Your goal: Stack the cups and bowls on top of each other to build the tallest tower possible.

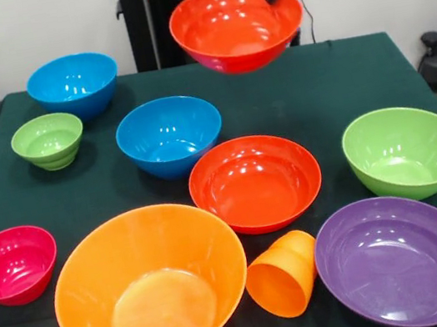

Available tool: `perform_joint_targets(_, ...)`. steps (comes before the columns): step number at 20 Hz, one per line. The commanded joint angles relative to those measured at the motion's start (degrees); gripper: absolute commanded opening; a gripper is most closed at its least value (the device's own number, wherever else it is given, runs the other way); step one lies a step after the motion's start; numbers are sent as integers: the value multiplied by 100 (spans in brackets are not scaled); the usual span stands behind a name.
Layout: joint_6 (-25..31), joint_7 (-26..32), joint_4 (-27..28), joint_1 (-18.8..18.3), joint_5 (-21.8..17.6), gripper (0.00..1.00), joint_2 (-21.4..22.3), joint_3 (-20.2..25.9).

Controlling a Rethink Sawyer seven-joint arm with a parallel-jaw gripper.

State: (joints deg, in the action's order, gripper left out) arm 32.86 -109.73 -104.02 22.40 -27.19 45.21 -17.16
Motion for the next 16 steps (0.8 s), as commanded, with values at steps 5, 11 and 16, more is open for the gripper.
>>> perform_joint_targets(5,-2244,-1775,141,417,-413,0,-1140,-909)
perform_joint_targets(11,-3219,-1803,-75,276,27,0,-1630,-1090)
perform_joint_targets(16,-3353,-1782,-207,90,92,0,-1645,-931)
